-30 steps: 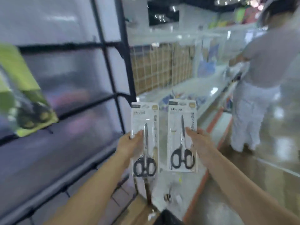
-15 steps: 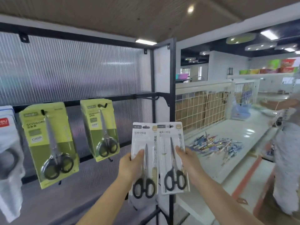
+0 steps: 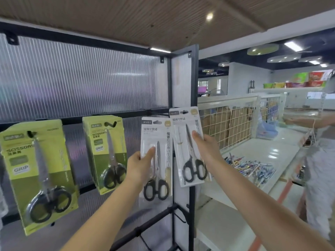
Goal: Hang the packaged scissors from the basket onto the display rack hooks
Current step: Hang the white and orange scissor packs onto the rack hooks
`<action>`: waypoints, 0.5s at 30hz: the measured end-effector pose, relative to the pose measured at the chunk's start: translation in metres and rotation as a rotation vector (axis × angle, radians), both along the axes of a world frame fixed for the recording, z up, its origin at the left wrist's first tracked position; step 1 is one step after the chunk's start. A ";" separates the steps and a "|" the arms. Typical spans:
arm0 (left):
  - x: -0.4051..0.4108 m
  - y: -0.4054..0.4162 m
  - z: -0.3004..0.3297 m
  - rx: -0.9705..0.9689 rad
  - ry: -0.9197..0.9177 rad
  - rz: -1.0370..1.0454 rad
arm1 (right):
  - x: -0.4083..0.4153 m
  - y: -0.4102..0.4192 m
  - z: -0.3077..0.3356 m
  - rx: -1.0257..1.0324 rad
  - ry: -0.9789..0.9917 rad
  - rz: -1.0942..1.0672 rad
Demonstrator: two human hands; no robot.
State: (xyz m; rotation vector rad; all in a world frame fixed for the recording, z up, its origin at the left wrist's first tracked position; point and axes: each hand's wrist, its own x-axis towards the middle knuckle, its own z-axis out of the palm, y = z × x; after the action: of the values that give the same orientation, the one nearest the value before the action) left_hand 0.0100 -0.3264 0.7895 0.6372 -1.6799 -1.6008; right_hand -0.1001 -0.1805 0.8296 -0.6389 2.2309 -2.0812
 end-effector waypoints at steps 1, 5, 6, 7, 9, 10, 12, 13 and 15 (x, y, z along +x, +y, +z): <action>0.000 0.000 0.000 0.016 0.004 0.000 | -0.002 -0.002 0.001 0.008 0.001 -0.002; 0.001 0.000 0.000 0.093 0.076 -0.032 | -0.007 -0.005 0.005 0.018 0.002 0.015; 0.001 0.000 -0.001 0.094 0.092 -0.037 | -0.007 -0.005 0.007 0.025 -0.006 0.016; 0.001 0.002 0.000 0.097 0.107 -0.042 | -0.006 -0.006 0.008 0.032 -0.013 0.019; 0.002 0.002 0.000 0.116 0.135 -0.033 | -0.008 -0.007 0.007 0.031 -0.021 0.027; 0.003 0.002 0.000 0.114 0.145 -0.020 | -0.008 -0.007 0.007 0.032 -0.022 0.027; 0.005 0.002 0.001 0.105 0.163 -0.005 | -0.008 -0.009 0.005 0.039 -0.025 0.018; 0.006 0.004 0.002 0.089 0.156 0.006 | -0.008 -0.009 0.004 0.041 -0.026 0.012; 0.008 0.008 0.004 0.037 0.141 0.044 | -0.007 -0.009 0.004 0.037 -0.029 0.015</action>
State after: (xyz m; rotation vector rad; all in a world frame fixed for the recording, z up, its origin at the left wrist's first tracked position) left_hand 0.0184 -0.3187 0.7933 0.5628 -1.5272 -1.6102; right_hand -0.1072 -0.1896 0.8340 -0.6165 2.2371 -2.0234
